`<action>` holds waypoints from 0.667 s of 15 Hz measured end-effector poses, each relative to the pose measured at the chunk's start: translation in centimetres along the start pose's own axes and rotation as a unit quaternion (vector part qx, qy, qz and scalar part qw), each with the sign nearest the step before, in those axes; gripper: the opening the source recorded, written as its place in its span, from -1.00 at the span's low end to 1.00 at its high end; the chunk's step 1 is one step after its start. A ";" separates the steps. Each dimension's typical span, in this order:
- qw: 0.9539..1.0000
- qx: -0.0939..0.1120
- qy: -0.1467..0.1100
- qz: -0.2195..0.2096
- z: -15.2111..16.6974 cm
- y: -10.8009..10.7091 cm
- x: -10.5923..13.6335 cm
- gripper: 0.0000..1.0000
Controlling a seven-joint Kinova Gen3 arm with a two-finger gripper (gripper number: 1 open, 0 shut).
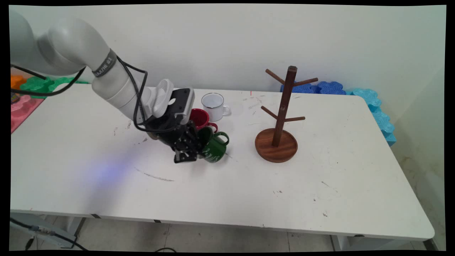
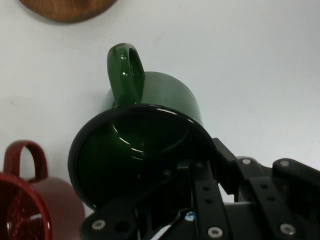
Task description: Place the picked object on the table
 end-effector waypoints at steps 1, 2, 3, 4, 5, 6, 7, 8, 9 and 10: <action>1.000 -0.001 -0.007 0.007 0.0 0.0 -0.4 -1.00; 1.000 -0.002 -0.013 0.011 0.0 0.1 -0.7 -1.00; 1.000 -0.003 -0.018 0.016 0.0 0.1 -1.1 -1.00; 1.000 -0.004 -0.024 0.020 0.0 0.2 -1.4 -1.00; 0.999 -0.005 -0.030 0.023 0.0 0.3 -1.8 -1.00; 0.999 -0.006 -0.036 0.026 0.0 0.3 -2.1 -1.00; 0.999 -0.007 -0.042 0.029 0.0 0.4 -2.5 -1.00; 0.998 -0.008 -0.048 0.031 0.0 0.5 -2.8 -1.00; 0.998 -0.008 -0.053 0.033 0.0 0.5 -3.1 -1.00; 0.998 -0.009 -0.056 0.034 0.0 0.5 -3.3 -1.00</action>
